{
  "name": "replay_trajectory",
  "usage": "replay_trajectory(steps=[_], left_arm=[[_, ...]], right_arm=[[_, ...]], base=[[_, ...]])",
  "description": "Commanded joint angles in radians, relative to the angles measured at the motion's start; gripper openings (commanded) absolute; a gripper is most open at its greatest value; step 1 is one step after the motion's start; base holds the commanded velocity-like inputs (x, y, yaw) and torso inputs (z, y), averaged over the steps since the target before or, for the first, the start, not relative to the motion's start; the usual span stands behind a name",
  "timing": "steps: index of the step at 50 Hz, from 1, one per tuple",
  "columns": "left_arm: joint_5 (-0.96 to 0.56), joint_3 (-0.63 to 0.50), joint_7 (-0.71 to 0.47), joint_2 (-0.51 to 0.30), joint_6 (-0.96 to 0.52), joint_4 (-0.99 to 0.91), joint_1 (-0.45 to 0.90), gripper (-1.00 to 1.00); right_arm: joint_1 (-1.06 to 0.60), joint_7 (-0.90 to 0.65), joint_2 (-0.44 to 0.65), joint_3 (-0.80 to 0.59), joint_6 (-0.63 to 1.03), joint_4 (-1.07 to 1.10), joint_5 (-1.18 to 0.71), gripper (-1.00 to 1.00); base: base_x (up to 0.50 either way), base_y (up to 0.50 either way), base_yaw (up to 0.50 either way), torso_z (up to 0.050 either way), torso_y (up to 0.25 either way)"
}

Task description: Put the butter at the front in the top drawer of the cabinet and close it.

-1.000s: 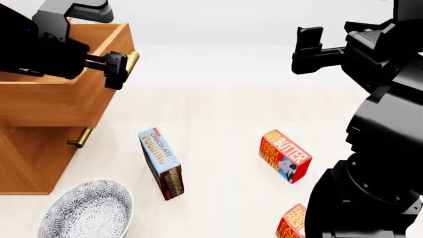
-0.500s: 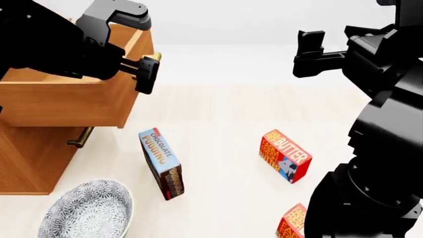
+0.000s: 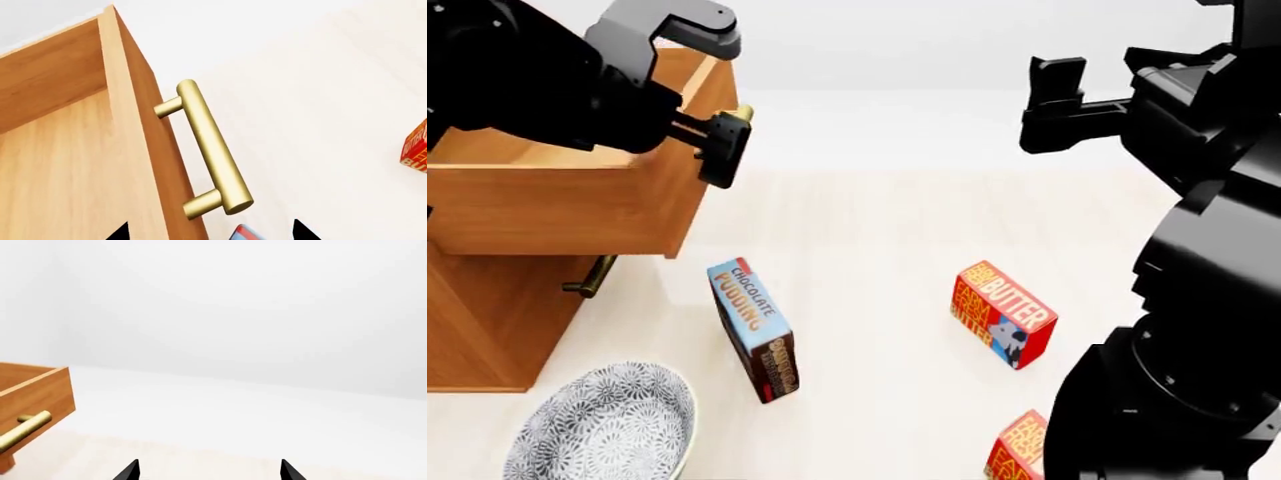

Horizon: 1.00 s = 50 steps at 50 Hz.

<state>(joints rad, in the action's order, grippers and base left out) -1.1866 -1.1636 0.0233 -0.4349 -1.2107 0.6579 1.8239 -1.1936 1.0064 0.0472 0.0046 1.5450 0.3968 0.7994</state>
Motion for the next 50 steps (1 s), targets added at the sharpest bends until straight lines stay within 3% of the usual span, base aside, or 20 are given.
replay_trajectory(steps=[1,12,18,24,33,36,39,50], left_arm=[[-0.139,0.139,0.028,0.034,-0.013,-0.060,0.135,1.00],[-0.143,0.181,-0.043,-0.021,-0.029,-0.121,0.247,1.00],[-0.143,0.277,-0.260,-0.163,0.095,-0.424,0.174,1.00],[-0.027,0.324,-0.434,-0.380,0.310,-0.924,-0.029,1.00],[0.109,0.433,-0.691,-0.695,0.709,-1.308,-0.432,1.00],[0.174,0.456,-0.813,-0.803,0.940,-1.395,-0.629,1.00],[0.333,0.427,-0.894,-0.903,1.085,-1.464,-0.777,1.00],[0.653,0.237,-1.146,-1.125,1.453,-1.497,-1.091,1.00]], right_arm=[[-0.031,0.059,-0.002,-0.021,0.019,0.002,0.064,1.00],[-0.063,0.194,-0.028,-0.038,0.018,-0.009,0.224,1.00],[-0.062,0.211,-0.037,-0.031,0.009,-0.008,0.244,1.00],[-0.053,0.198,-0.037,-0.027,0.012,0.003,0.231,1.00],[-0.058,0.249,-0.039,-0.031,0.015,0.013,0.294,1.00],[-0.057,0.252,-0.040,-0.033,0.016,0.015,0.297,1.00],[-0.051,0.247,-0.041,-0.034,0.016,0.019,0.291,1.00],[-0.003,0.255,-0.037,-0.043,0.014,0.055,0.306,1.00]], base=[[0.00,0.00,0.00,0.000,0.000],[0.00,0.00,0.00,0.000,0.001],[0.00,0.00,0.00,0.000,0.000],[0.00,0.00,0.00,0.000,0.000],[0.00,0.00,0.00,0.000,0.000],[0.00,0.00,0.00,0.000,0.000],[0.00,0.00,0.00,0.000,0.000],[0.00,0.00,0.00,0.000,0.000]])
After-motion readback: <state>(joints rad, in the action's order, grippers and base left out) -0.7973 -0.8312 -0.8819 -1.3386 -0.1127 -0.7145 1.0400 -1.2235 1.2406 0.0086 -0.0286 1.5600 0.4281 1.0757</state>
